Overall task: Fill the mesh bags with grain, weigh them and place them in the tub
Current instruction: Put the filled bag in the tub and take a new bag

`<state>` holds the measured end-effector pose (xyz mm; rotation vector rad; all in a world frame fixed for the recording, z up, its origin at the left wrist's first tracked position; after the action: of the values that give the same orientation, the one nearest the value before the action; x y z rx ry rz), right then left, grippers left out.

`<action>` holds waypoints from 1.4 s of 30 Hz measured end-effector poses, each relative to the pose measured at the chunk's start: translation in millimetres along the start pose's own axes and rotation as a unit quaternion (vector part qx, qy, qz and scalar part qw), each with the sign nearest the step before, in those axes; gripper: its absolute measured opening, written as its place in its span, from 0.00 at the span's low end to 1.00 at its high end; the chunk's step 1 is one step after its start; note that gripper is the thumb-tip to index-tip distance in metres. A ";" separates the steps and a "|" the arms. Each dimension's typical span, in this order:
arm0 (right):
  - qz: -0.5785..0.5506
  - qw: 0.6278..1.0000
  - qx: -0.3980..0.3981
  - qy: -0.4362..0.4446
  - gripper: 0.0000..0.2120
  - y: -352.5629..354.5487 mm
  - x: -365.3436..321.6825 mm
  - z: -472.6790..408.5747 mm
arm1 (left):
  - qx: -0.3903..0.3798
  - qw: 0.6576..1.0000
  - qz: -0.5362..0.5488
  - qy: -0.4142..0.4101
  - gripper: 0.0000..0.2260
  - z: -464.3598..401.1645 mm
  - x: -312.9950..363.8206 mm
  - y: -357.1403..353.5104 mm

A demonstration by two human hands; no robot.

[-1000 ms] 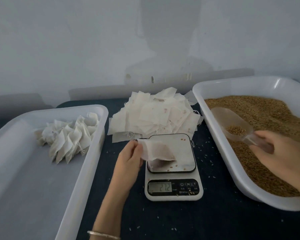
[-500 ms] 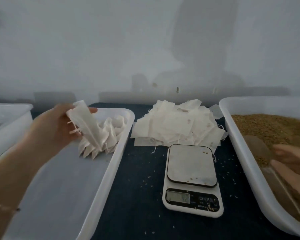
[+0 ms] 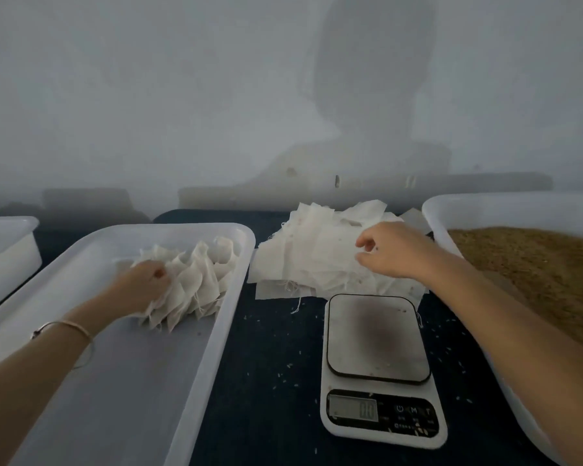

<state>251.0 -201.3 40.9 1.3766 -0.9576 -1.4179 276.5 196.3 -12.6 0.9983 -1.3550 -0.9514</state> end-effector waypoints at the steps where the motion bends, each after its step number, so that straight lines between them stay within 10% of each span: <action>1: 0.003 1.000 0.002 0.000 0.21 -10.2 -1.9 -12.6 | 0.020 1.000 0.006 -0.004 0.07 0.9 11.3 5.6; 7: 0.043 0.999 0.006 0.000 0.21 -68.0 -15.1 -50.9 | 0.136 0.916 0.376 -0.015 0.02 16.1 105.3 33.5; 16: -0.110 0.973 0.196 -0.053 0.21 -27.8 5.7 -32.4 | -0.023 0.776 0.629 0.049 0.03 55.7 234.6 -21.3; 18: -0.283 0.923 0.252 -0.075 0.23 -1.6 11.8 -18.4 | -0.064 0.745 0.656 0.100 0.04 61.7 246.9 -39.8; 22: -0.671 0.707 0.162 -0.155 0.19 6.8 15.2 15.1 | -0.163 0.661 0.714 0.163 0.13 76.7 273.6 -63.1; 26: -0.734 0.650 0.143 -0.132 0.11 7.9 20.2 63.9 | -0.184 0.611 0.764 0.099 0.13 90.4 308.1 -66.2; 36: -0.755 0.632 0.111 -0.133 0.16 -13.3 37.4 125.2 | -0.088 0.560 0.822 0.062 0.12 164.4 327.7 -94.0; 42: -0.660 0.737 0.094 -0.107 0.07 -30.1 40.8 150.0 | 0.041 0.617 0.783 0.073 0.12 182.2 270.3 -92.4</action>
<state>100.6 -241.1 11.8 2.2409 -0.0704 -2.5805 98.9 -92.1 -21.2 -0.3043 -1.4825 0.5584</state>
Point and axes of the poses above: each hand's wrist, its own z-axis away from the middle knuckle, its own y-axis out of the back of the hand, x = y × z, the point moved 7 cm from there along -z, towards the middle knuckle, and after that the axes turned 4 degrees about -y, right-handed, at the moved point
